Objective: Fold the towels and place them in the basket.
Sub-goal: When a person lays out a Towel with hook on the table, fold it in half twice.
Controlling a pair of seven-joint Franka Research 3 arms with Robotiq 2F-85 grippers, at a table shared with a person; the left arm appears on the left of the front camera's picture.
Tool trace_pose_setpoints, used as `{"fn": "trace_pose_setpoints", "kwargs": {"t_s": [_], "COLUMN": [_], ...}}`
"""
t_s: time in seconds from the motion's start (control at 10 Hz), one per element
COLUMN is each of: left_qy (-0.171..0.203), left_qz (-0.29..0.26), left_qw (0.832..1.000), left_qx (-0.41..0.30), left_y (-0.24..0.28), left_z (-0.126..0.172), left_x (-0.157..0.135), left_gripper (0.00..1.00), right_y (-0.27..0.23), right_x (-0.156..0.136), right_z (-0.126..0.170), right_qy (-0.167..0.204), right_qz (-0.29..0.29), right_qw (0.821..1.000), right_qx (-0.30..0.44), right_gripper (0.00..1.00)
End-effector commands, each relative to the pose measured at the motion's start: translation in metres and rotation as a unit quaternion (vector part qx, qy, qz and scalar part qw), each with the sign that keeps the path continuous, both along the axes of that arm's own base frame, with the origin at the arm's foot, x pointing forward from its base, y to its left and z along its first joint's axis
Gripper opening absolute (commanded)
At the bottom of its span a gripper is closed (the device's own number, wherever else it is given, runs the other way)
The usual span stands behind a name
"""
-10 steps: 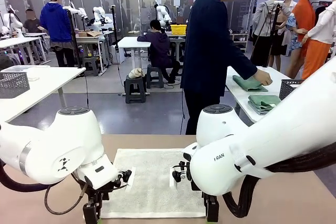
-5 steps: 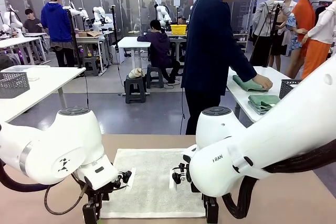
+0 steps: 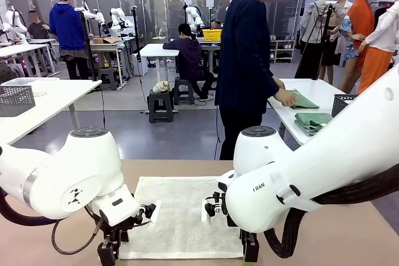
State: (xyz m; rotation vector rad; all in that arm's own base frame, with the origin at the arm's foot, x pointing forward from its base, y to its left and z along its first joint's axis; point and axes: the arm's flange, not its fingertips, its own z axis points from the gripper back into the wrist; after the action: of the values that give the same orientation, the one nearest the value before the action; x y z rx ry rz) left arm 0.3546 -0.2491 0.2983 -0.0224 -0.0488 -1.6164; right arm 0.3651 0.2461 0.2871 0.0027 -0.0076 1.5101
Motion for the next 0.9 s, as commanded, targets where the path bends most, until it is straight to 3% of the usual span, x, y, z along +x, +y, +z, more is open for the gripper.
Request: {"fn": "trace_pose_setpoints", "kwargs": {"t_s": [0.0,0.3,0.6,0.7,0.8], "left_qy": [-0.018,-0.025,-0.025,-0.025,-0.026], "left_qz": [-0.007,-0.004,-0.005,-0.005,-0.004], "left_qw": [1.000,1.000,1.000,1.000,1.000], "left_qx": [0.007,0.015,0.015,0.014,0.013], "left_y": [-0.0014,-0.0004,-0.0008,0.0002,0.0009], "left_z": [-0.0042,-0.0033,-0.0007,-0.0002,0.0009], "left_x": [0.0044,0.0036,0.0046,0.0048,0.0047], "left_gripper": [0.68,0.41,0.08,0.01,0.00], "right_y": [-0.0014,-0.0027,-0.0020,-0.0017,-0.0012], "right_x": [0.0026,0.0026,0.0039,0.0044,0.0044], "right_z": [-0.0065,-0.0072,-0.0048,-0.0043,-0.0036], "right_qy": [-0.005,-0.005,-0.003,-0.003,-0.003], "right_qz": [0.005,0.000,-0.002,-0.001,0.000], "right_qw": [1.000,1.000,1.000,1.000,1.000], "right_qx": [0.007,0.006,0.000,-0.001,-0.003], "right_gripper": [0.74,0.41,0.16,0.02,0.00]}}
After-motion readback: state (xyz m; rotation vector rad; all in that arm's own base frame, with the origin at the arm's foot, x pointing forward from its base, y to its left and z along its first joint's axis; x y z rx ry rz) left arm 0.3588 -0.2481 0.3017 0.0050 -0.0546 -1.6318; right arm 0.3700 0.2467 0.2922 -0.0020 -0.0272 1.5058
